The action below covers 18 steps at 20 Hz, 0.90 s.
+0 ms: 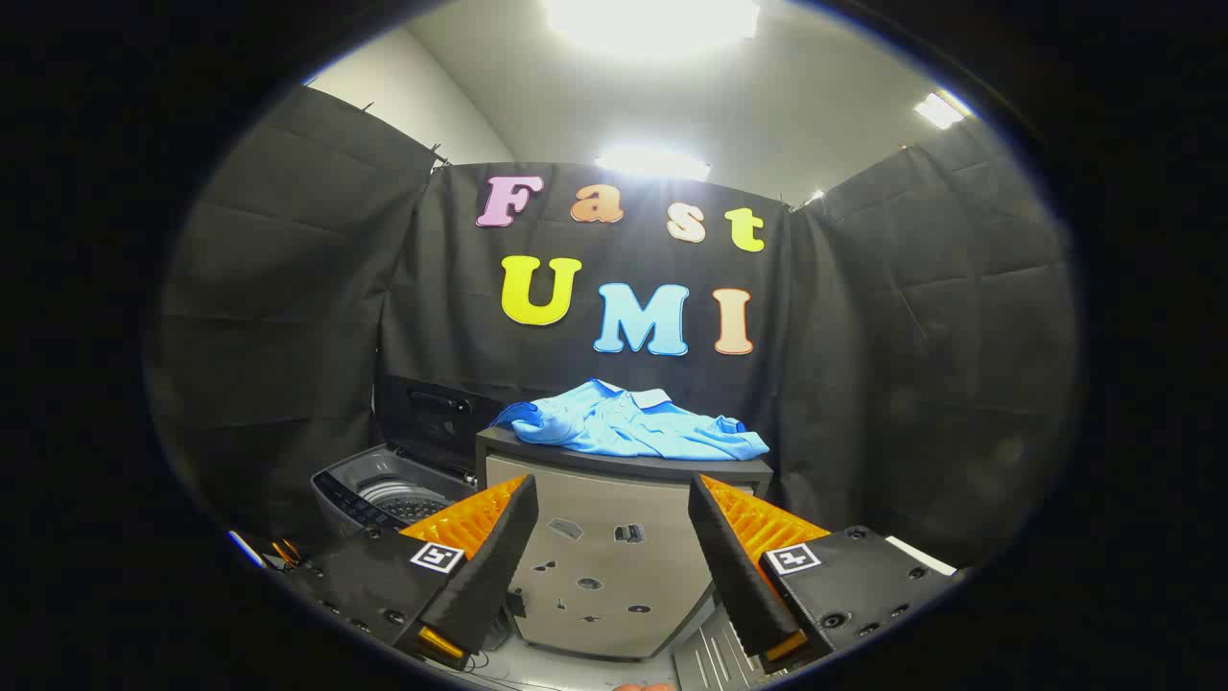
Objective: Put the clothes into the washing machine and then close the washing machine lid.
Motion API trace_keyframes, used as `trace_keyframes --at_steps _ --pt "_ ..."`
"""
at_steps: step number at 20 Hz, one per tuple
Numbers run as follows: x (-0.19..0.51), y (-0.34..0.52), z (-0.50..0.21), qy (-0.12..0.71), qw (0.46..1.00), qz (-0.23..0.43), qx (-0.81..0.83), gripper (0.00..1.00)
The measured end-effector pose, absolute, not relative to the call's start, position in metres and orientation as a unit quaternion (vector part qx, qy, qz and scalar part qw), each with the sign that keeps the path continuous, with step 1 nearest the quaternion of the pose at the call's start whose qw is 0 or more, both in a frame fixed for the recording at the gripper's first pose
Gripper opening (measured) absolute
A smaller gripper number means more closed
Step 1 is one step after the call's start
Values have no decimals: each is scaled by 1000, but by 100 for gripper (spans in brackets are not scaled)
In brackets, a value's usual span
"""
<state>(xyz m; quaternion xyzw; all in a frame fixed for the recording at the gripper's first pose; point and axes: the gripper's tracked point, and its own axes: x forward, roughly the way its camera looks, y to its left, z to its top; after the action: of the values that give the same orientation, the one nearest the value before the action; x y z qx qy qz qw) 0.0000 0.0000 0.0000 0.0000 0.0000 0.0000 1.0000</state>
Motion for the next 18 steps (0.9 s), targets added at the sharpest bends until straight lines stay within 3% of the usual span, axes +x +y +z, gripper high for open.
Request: trace_keyframes --at_steps 18 --pt "-7 -3 4 -3 1000 -3 3 98"
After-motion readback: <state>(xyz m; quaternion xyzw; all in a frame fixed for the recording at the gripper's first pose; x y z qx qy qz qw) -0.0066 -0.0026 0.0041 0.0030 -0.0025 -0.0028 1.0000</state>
